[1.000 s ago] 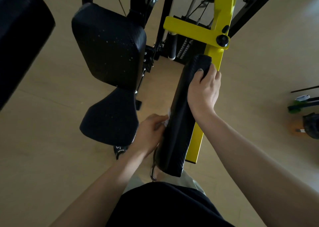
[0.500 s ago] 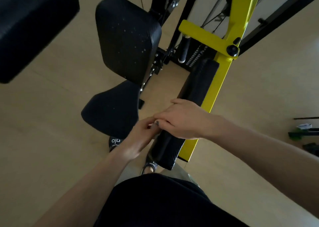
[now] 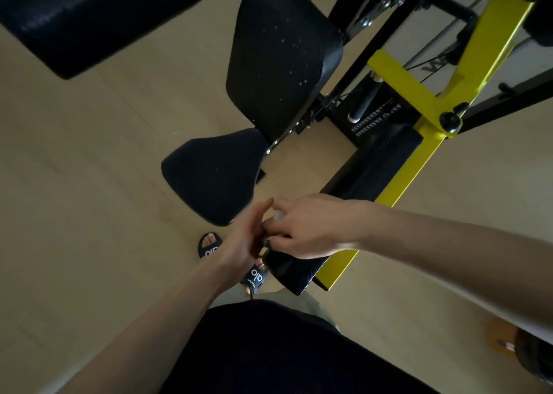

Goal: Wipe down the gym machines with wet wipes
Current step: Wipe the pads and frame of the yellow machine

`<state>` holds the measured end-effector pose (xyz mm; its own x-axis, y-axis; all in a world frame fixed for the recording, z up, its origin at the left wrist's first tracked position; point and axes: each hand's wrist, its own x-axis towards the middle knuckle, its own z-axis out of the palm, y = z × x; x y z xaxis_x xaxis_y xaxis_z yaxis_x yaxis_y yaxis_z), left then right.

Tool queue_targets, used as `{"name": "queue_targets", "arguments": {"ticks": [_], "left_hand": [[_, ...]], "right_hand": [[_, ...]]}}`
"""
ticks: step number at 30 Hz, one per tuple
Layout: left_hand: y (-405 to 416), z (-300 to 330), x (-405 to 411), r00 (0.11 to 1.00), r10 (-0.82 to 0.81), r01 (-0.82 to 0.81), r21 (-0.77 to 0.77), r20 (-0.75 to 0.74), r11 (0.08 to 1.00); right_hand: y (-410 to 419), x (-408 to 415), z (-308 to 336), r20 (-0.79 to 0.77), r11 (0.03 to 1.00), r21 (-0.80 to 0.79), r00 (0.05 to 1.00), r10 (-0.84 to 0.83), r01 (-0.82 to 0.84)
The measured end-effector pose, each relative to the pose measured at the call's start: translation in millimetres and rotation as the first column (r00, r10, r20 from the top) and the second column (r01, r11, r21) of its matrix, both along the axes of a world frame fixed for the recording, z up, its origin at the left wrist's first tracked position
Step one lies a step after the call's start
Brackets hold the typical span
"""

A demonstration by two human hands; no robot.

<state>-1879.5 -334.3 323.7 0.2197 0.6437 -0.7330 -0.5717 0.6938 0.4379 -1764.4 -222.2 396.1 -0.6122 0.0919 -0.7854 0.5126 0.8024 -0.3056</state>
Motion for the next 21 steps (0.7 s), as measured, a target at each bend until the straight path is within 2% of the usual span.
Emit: {"name": "queue_targets", "arguments": {"ticks": [4, 7, 11, 12, 14, 16, 18, 21], "left_hand": [[2, 5, 7, 0.999, 0.009, -0.007, -0.029, 0.053, 1.0], [5, 9, 5, 0.997, 0.067, -0.06, -0.126, 0.045, 0.99], [3, -2, 8, 0.986, 0.109, -0.125, -0.131, -0.127, 0.983], [2, -5, 11, 0.978, 0.116, -0.142, -0.149, -0.171, 0.979], [2, -9, 18, 0.971, 0.122, -0.161, -0.187, -0.206, 0.969], [5, -13, 29, 0.961, 0.183, -0.236, -0.266, -0.208, 0.935], [7, -12, 38, 0.928, 0.284, -0.354, -0.334, -0.241, 0.873], [8, -13, 44, 0.852, 0.456, -0.523, -0.402, -0.258, 0.751]], "right_hand": [[-11, -4, -3, 0.029, 0.991, 0.063, 0.993, 0.113, -0.114], [-8, -10, -4, 0.088, 0.993, 0.048, 0.991, 0.103, -0.108], [1, -12, 3, 0.07, 0.996, -0.088, 0.997, -0.014, 0.02], [9, -8, 6, 0.063, 0.996, -0.088, 0.998, -0.006, 0.012], [36, 3, 8, 0.081, 0.998, 0.021, 0.995, 0.05, -0.052], [78, 19, 15, 0.185, 0.99, 0.134, 0.983, 0.014, -0.04], [109, 34, 23, 0.226, 0.989, 0.141, 0.971, -0.073, 0.042], [95, 24, 22, 0.187, 0.997, 0.027, 0.98, 0.07, -0.076]]}}
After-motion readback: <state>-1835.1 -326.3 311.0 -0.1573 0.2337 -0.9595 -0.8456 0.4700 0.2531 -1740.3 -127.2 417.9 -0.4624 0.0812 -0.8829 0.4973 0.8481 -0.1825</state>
